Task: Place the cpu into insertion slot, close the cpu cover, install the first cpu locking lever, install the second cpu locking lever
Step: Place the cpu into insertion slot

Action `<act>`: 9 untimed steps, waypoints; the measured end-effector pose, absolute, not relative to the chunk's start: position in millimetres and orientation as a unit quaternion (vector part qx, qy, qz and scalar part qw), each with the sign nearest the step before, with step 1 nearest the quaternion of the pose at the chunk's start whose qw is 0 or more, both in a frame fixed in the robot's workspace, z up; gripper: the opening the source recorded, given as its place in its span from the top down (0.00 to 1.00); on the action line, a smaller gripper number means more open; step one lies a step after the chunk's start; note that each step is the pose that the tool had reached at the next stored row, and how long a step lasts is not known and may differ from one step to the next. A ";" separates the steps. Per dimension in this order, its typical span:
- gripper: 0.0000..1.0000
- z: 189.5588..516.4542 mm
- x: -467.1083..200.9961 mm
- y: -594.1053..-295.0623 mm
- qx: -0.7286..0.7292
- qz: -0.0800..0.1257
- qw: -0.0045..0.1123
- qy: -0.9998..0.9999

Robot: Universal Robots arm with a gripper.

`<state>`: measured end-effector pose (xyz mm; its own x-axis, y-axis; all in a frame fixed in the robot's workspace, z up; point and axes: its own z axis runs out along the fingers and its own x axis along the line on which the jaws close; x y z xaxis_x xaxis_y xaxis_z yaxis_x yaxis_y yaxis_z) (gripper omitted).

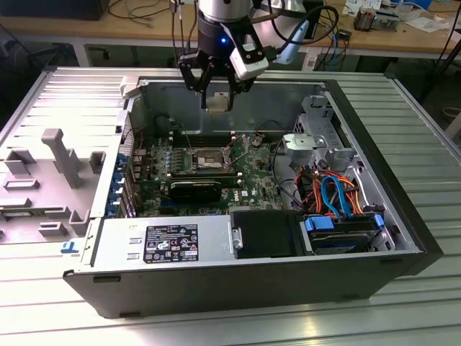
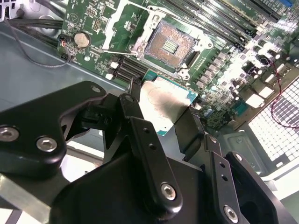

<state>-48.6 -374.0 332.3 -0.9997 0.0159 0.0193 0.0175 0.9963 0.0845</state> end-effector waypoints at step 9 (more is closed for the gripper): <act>0.46 328.6 -48.8 -375.1 0.000 -0.027 0.010 -1.000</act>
<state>-48.8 -375.1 328.6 -0.9998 -0.0004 0.0191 0.0006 0.9985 0.0548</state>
